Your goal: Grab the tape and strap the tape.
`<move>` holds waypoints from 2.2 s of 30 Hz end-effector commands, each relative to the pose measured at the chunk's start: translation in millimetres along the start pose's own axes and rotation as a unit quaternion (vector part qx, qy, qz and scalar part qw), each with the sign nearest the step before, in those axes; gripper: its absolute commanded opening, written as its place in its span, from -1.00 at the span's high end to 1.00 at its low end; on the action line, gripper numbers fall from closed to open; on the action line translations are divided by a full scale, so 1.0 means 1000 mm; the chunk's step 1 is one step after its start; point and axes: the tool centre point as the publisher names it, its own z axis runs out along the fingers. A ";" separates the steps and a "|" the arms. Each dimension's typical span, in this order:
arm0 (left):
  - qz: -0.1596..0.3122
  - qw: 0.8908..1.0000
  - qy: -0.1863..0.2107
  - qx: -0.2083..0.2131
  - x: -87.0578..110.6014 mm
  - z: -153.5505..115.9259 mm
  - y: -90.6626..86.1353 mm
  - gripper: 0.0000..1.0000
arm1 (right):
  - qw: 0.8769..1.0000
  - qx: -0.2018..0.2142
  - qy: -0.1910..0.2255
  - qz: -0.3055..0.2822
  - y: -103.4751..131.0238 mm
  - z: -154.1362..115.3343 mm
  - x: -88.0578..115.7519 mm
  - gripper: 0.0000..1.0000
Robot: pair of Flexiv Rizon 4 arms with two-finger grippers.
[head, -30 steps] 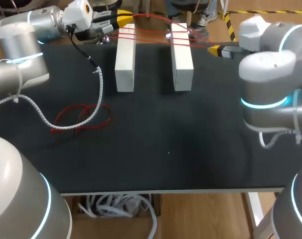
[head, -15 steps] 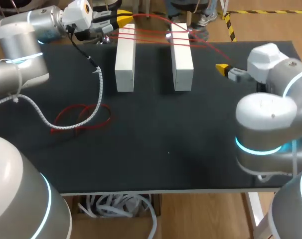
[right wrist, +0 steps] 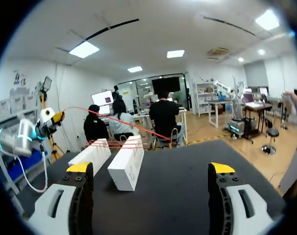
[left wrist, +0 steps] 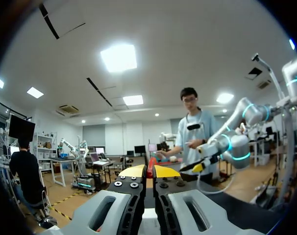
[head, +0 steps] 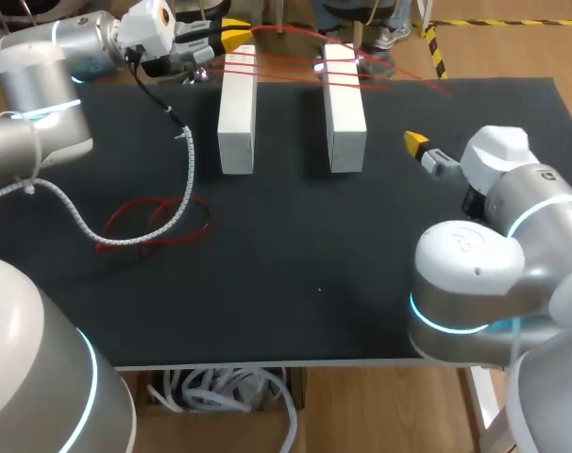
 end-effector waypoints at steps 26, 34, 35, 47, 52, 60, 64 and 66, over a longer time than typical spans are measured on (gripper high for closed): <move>0.001 1.000 -0.001 0.001 0.001 0.000 0.001 1.00 | 0.989 0.066 -0.001 0.130 -0.004 -0.002 -0.001 -1.00; 0.001 1.000 -0.001 0.001 0.001 0.000 0.001 1.00 | 0.940 0.110 -0.046 0.319 -0.002 -0.013 -0.001 -1.00; 0.001 1.000 -0.001 0.001 0.001 0.000 0.001 1.00 | 0.937 0.106 -0.043 0.331 -0.001 -0.014 -0.002 -1.00; 0.001 1.000 -0.001 0.001 0.001 0.000 0.001 1.00 | 0.873 -0.038 -0.067 0.481 0.013 -0.002 -0.011 -1.00; 0.001 1.000 -0.001 0.001 0.001 0.000 0.001 1.00 | 0.855 -0.067 -0.088 0.507 0.016 0.000 -0.014 -1.00; 0.001 1.000 -0.001 0.001 0.001 0.000 0.001 1.00 | 0.826 -0.062 -0.107 0.551 0.013 -0.001 -0.007 -1.00; 0.001 1.000 -0.001 0.001 0.001 0.000 0.001 1.00 | 0.814 -0.054 -0.111 0.567 0.010 -0.003 0.000 -1.00; 0.001 1.000 -0.001 0.001 0.001 0.000 0.001 1.00 | 0.811 -0.052 -0.112 0.572 0.010 -0.004 0.002 -1.00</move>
